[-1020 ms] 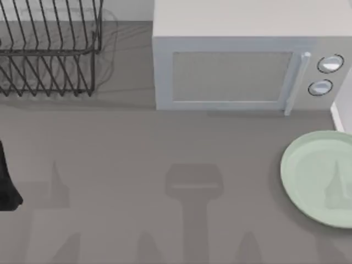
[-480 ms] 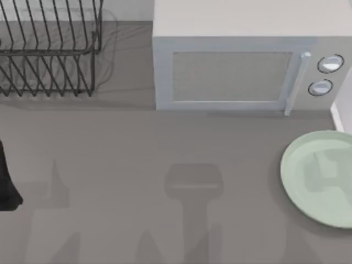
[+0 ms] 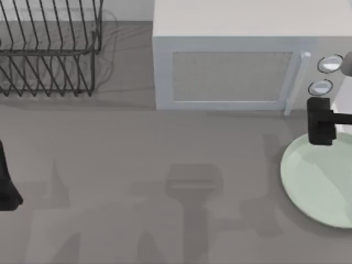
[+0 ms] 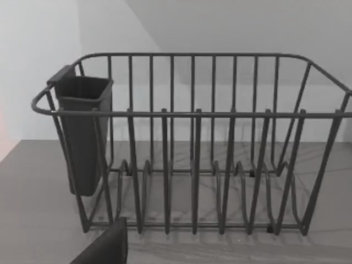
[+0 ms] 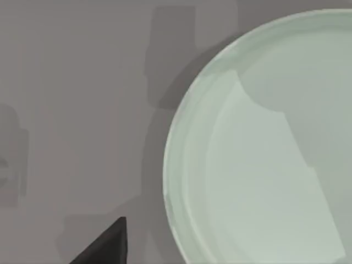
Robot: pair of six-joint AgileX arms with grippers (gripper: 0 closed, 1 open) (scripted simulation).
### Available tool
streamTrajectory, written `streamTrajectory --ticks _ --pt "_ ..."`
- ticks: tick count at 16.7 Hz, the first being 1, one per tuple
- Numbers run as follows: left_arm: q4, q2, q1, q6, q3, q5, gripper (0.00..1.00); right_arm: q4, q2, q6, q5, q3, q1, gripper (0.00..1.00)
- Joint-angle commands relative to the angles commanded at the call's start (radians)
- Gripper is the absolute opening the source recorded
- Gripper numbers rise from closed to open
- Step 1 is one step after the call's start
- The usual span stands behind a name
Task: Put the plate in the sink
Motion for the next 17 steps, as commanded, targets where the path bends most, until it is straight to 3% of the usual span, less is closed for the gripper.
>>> streamTrajectory --ticks 7,17 --pt "0.0 0.0 0.0 0.0 0.0 0.0 1.0 -0.263 0.471 0.104 0.0 0.333 0.1 1.0" --pt "0.0 0.0 0.0 0.0 0.0 0.0 1.0 -0.254 0.538 0.115 -0.001 0.341 0.111 1.0"
